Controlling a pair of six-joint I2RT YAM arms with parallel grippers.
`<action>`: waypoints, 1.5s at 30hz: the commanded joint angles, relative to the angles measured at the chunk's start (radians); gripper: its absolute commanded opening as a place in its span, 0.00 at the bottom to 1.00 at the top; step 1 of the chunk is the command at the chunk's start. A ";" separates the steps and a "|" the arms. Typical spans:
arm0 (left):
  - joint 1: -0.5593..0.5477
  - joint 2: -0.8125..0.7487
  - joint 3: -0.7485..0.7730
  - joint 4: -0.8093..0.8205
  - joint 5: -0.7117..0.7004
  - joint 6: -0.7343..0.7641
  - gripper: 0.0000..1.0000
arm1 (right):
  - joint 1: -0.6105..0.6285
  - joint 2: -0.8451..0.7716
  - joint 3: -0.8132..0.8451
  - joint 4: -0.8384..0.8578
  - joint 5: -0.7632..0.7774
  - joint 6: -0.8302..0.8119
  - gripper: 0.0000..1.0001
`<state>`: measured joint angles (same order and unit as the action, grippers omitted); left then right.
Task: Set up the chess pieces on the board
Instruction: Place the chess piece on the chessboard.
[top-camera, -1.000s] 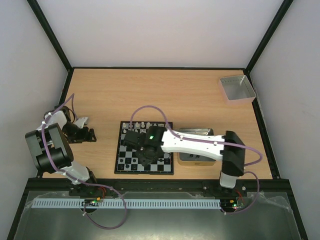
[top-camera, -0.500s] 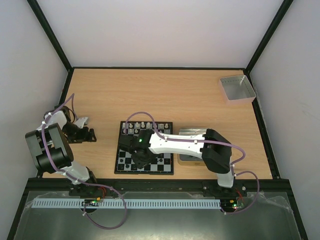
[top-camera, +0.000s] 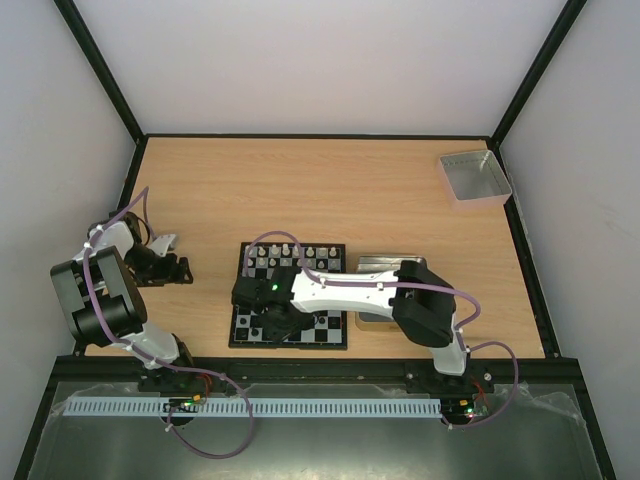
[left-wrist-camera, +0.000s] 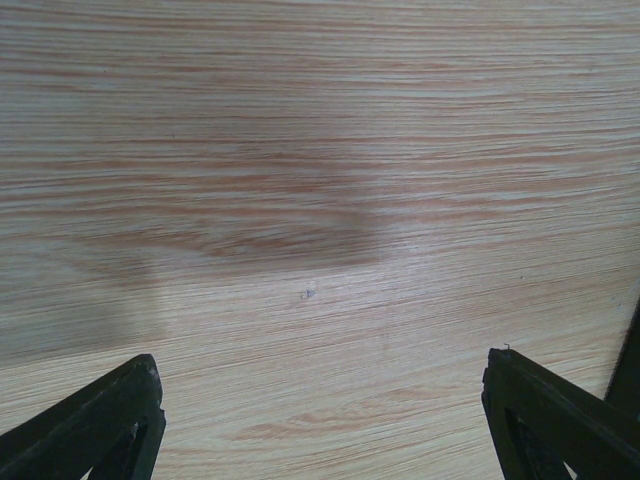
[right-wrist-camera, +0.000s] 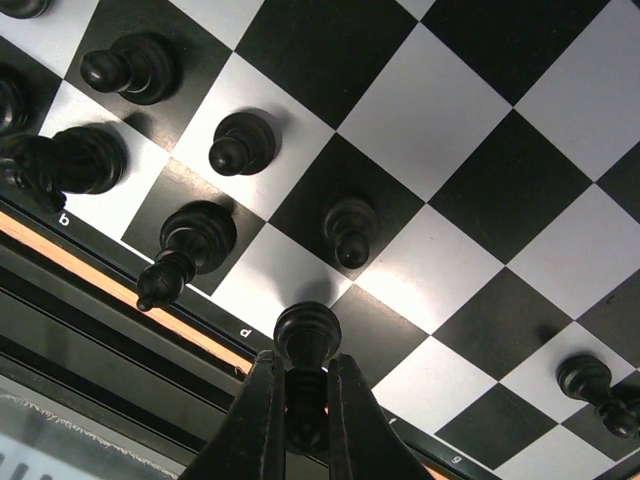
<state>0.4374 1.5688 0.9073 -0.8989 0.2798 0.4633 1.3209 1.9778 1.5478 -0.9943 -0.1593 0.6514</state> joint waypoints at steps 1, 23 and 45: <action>0.005 -0.019 -0.010 -0.012 -0.001 0.002 0.87 | 0.011 0.024 0.030 -0.001 0.003 -0.011 0.04; 0.004 -0.015 -0.009 -0.016 0.007 0.006 0.87 | 0.015 0.078 0.095 -0.040 0.004 -0.055 0.04; 0.005 -0.009 -0.009 -0.015 0.007 0.008 0.88 | 0.015 0.071 0.093 -0.041 0.016 -0.048 0.22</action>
<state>0.4374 1.5684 0.9073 -0.8989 0.2802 0.4637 1.3285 2.0449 1.6150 -1.0039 -0.1646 0.6083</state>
